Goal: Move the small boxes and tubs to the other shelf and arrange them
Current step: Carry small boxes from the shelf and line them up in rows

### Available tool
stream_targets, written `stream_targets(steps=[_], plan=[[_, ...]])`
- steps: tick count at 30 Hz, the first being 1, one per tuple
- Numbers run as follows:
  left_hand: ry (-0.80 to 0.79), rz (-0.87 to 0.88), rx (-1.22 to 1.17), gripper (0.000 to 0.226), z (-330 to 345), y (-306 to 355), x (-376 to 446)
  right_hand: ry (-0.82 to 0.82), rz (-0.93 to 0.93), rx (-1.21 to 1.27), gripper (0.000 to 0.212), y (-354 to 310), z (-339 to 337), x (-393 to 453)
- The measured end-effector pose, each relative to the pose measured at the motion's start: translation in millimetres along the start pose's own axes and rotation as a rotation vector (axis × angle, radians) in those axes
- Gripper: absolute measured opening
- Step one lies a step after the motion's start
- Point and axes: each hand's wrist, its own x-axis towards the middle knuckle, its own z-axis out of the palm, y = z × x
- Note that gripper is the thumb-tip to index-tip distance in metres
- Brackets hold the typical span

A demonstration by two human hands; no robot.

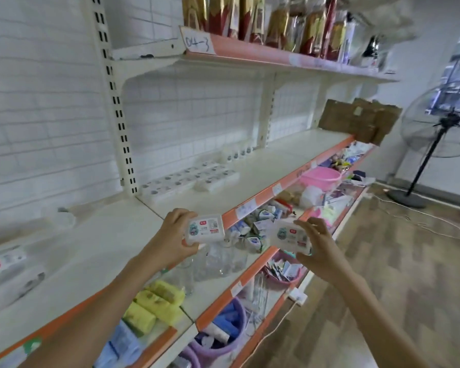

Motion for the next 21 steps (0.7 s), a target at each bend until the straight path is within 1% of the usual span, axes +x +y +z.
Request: stream_targets(steps=[2, 5, 8, 11, 13, 16, 19, 21], plan=[[-0.022, -0.001, -0.007, 0.069, 11.9, 4.0, 22.5, 0.012, 0.018, -0.004, 0.075, 16.6, -7.3, 8.9], [-0.033, 0.034, 0.018, 0.077, 29.3, 3.1, 54.9, 0.017, 0.018, -0.004, 0.078, 39.2, -12.9, 31.1], [-0.043, 0.009, 0.024, 0.07, 47.7, -4.5, 90.2, 0.01, 0.02, -0.008, 0.075, 57.6, -15.8, 65.9], [-0.023, 0.003, 0.008, 0.069, 63.5, -14.8, 130.5, 0.058, -0.011, 0.01, 0.073, 72.3, -21.7, 111.3], [-0.029, -0.013, -0.001, 0.069, 69.1, -21.4, 156.8, 0.058, -0.034, 0.019, 0.071, 79.1, -26.1, 145.4], [0.013, -0.013, -0.018, 0.072, 72.4, -32.4, 193.9, 0.063, -0.066, -0.014, 0.071, 84.9, -30.3, 198.2], [0.05, -0.013, -0.019, 0.066, 74.5, -43.4, 222.2, 0.071, -0.077, -0.036, 0.074, 86.3, -25.9, 243.0], [0.067, -0.043, -0.02, 0.066, 73.9, -51.5, 233.1, 0.059, -0.098, -0.058, 0.075, 84.5, -19.1, 267.4]])
